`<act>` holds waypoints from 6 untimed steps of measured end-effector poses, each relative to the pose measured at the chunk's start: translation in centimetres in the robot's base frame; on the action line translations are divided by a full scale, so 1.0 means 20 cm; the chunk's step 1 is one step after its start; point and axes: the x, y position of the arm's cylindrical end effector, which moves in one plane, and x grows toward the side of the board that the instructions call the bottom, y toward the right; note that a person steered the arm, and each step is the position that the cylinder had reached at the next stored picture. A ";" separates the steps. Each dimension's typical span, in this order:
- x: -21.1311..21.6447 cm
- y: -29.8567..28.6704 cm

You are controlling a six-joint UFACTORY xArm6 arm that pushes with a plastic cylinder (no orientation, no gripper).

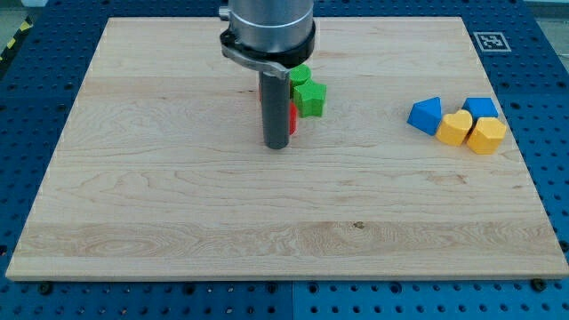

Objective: Move arm towards bottom center

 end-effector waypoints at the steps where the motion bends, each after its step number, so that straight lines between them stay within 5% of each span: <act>1: -0.07 0.04; 4: 0.45 0.01; 6: 0.49 -0.02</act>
